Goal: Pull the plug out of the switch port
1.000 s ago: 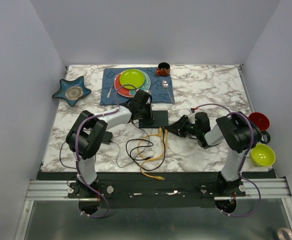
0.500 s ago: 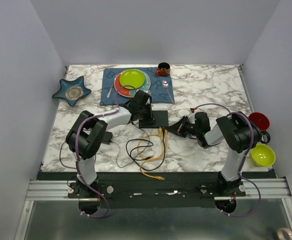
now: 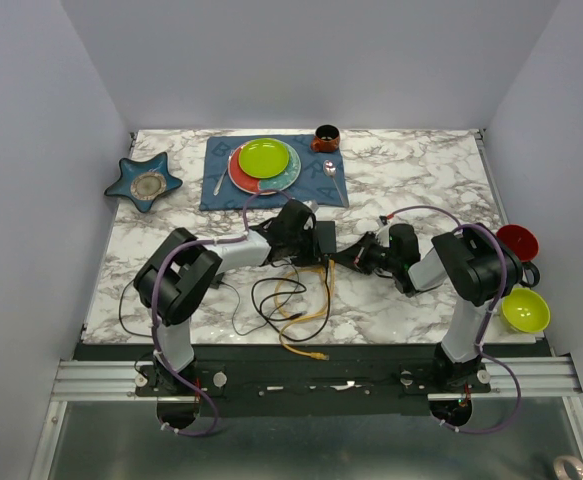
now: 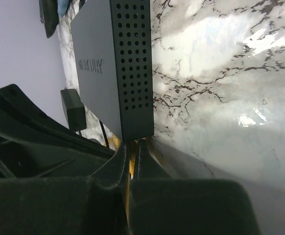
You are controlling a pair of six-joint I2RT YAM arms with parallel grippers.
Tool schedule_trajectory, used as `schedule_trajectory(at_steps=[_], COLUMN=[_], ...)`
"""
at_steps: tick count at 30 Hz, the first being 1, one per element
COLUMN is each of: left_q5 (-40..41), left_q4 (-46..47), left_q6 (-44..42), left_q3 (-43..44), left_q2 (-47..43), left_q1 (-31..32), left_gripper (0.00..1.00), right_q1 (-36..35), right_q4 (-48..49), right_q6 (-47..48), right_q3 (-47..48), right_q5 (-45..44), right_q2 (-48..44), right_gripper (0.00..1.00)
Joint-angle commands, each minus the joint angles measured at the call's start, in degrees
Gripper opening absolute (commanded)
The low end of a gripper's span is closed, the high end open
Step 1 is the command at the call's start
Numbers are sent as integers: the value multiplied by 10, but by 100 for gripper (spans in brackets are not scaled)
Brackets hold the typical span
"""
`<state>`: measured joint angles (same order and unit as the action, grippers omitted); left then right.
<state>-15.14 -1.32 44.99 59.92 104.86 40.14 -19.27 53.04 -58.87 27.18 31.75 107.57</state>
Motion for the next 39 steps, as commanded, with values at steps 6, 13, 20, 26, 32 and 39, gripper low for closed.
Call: schedule_trajectory(at_steps=[6,13,20,26,32,39], left_q5=[10,31,41,44,52,79], left_q4=[-5,-26,-30,-33,-39,-48], left_q6=[12,20,26,27,26,20], left_q3=[4,35,49,56,51,27], left_q2=[28,47,49,47,27,-36], left_q1=[3,3,2,2,-7,-36], left_gripper=[11,11,11,11,11,11], right_q1=[0,0,0,0,0,0], right_q4=[-61,-72,-72,-80,-135,-508], right_q6=[36,53,62,71,103,234], right_q3=[0,-13,-29,-41,-76,-23], right_q5=[4,19,43,54,24,-157], right_q2=[2,-8,-11,-21,-112,-394], right_gripper=[1,1,1,1,1,0])
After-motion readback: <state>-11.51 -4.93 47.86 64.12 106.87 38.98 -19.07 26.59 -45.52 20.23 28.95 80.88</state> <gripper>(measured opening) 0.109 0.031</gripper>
